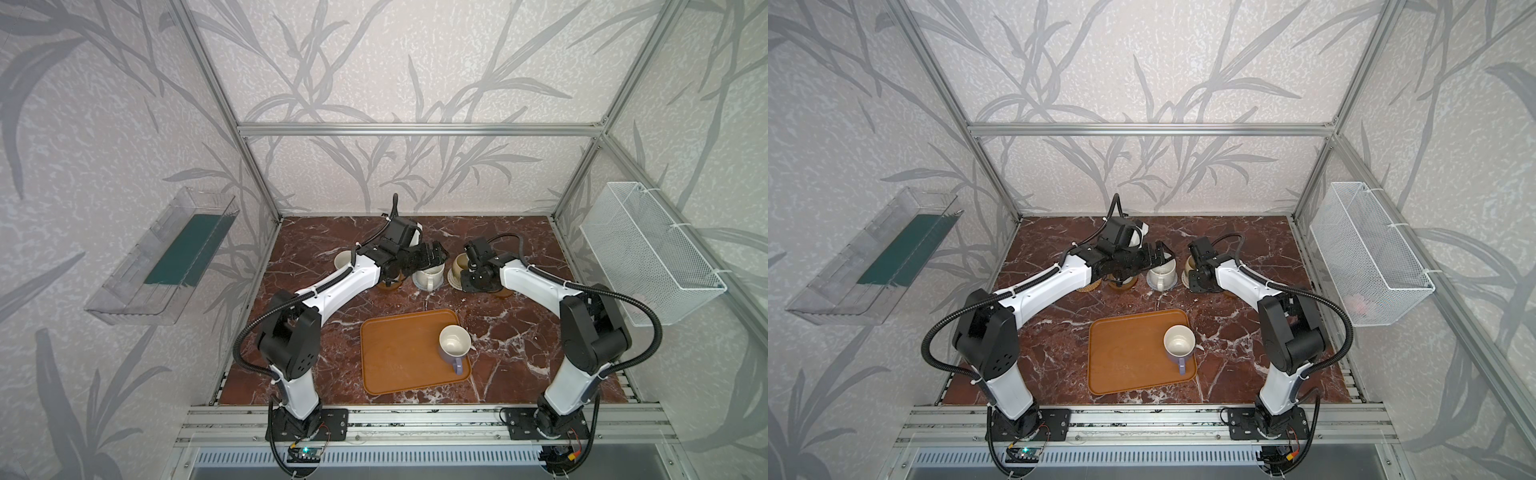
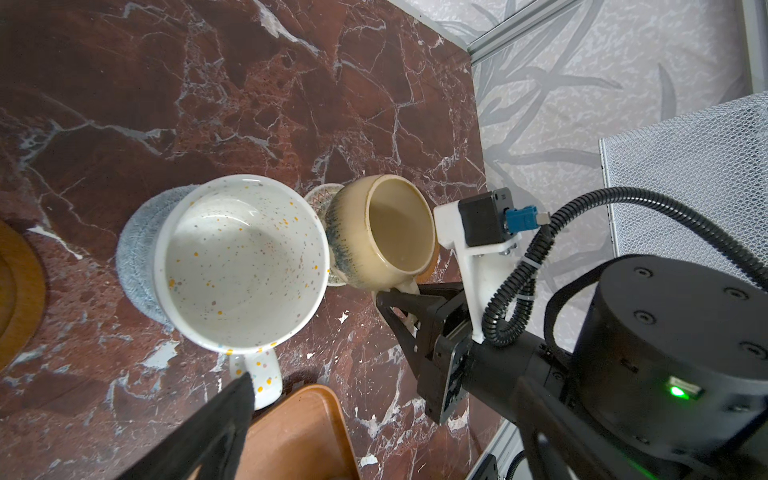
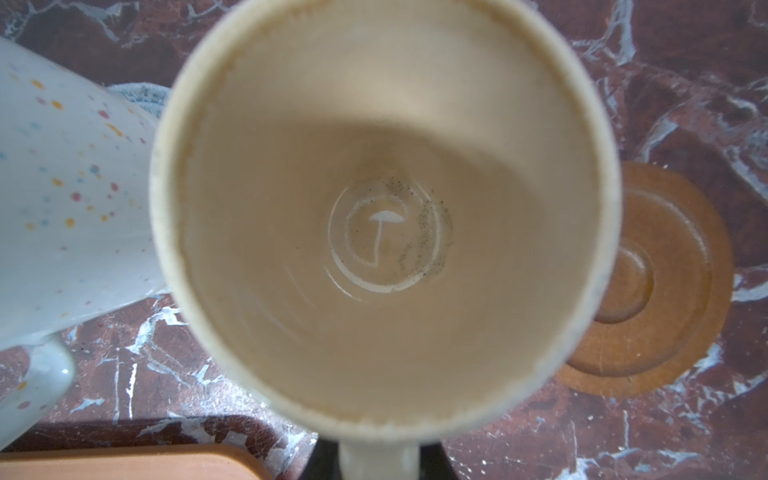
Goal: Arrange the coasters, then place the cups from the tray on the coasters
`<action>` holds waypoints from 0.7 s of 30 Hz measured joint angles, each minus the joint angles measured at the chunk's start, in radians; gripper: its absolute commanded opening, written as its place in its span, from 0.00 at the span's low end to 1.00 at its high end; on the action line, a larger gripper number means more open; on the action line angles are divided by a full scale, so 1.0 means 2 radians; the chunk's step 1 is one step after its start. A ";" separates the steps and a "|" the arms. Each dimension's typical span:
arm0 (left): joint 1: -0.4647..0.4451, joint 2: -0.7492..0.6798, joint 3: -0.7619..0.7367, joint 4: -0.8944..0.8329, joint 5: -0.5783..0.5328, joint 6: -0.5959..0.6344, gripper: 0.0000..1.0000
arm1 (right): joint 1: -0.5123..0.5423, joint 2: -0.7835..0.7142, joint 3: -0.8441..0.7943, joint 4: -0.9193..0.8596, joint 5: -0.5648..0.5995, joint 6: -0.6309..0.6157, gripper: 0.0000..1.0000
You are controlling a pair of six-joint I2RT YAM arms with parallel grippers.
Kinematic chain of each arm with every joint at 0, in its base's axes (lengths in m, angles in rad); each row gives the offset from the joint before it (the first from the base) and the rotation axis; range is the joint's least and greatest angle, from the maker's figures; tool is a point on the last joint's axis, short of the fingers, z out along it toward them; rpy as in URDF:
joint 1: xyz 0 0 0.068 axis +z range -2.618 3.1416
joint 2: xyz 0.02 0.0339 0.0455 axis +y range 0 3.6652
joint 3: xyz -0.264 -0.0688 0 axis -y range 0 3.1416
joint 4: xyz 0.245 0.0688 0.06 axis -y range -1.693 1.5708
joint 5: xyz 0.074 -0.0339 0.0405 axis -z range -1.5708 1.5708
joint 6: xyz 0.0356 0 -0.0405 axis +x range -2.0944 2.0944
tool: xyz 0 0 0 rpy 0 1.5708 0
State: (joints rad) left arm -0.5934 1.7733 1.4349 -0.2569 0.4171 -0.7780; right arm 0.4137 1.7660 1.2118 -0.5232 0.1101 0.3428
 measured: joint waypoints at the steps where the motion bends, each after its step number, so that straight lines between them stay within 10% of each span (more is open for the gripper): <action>1: 0.000 0.000 -0.001 0.001 0.000 0.000 0.99 | 0.000 -0.001 -0.002 0.001 0.000 0.000 0.04; 9: 0.000 0.000 -0.010 0.002 0.002 -0.001 0.99 | 0.000 -0.001 -0.002 0.000 0.000 -0.005 0.27; 21: 0.000 -0.013 -0.021 0.010 0.004 -0.006 0.99 | 0.001 -0.002 -0.002 -0.012 0.000 -0.007 0.32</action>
State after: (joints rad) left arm -0.5930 1.7477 1.3933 -0.2363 0.4252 -0.7902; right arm 0.4152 1.7626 1.2076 -0.5480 0.1108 0.3283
